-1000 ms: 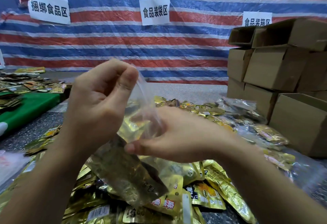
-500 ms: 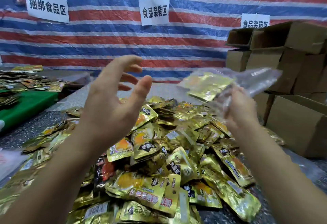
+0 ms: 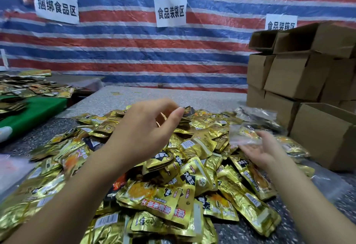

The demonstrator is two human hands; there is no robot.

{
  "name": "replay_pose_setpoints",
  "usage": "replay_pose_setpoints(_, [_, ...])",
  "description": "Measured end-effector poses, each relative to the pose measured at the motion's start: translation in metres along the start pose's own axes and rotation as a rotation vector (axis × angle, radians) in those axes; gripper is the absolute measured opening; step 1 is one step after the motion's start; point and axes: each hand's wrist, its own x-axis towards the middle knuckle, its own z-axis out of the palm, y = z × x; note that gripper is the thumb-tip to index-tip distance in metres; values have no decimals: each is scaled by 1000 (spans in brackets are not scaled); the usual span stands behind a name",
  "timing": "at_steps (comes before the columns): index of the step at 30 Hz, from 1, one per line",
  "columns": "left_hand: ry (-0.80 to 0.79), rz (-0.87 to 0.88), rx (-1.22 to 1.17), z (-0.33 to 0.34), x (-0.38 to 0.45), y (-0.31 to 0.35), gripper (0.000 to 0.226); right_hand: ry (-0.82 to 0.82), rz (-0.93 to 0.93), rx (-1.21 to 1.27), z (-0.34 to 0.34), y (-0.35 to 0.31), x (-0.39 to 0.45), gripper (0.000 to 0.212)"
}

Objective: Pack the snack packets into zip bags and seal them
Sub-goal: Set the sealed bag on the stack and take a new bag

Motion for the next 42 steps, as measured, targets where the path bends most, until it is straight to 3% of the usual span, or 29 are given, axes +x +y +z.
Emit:
replay_pose_setpoints(4, [-129, -95, 15, 19, -4, -11, 24, -61, 8, -130, 11, 7, -30, 43])
replay_pose_setpoints(8, [-229, -165, 137, 32, -23, -28, 24, -98, -146, -527, 19, 24, -59, 31])
replay_pose_setpoints(11, [-172, -194, 144, 32, -42, -44, 23, -164, -329, -727, 21, 37, -76, 22])
replay_pose_setpoints(16, [-63, -296, 169, 24, -61, -63, 22, -291, -507, -900, 23, 73, -94, 46])
replay_pose_setpoints(20, [75, -289, 172, 7, -58, -76, 9, -292, -683, -1016, 20, 99, -97, 60])
replay_pose_setpoints(22, [113, -330, 183, -5, -56, -86, 22, -285, -727, -1025, 15, 105, -98, 56])
replay_pose_setpoints(24, [94, -381, 231, -17, -58, -99, 51, -270, -769, -1068, 11, 109, -97, 45])
replay_pose_setpoints(26, [102, -465, 295, -31, -61, -114, 76, -263, -794, -1102, 8, 113, -98, 26])
replay_pose_setpoints(28, [150, -562, 474, -50, -68, -134, 80, -271, -822, -1116, 8, 117, -100, 11])
replay_pose_setpoints(33, [127, -718, 893, -107, -102, -201, 32, -350, -942, -1190, 13, 125, -109, 15])
replay_pose_setpoints(34, [105, -806, 940, -116, -110, -212, 35, -361, -966, -1209, 14, 126, -111, 15])
replay_pose_setpoints(38, [-35, -1169, 942, -134, -138, -244, 59, -409, -1018, -1240, 18, 129, -117, 19])
replay_pose_setpoints(42, [19, -1222, 859, -128, -147, -251, 58, -407, -1049, -1229, 15, 129, -118, 25])
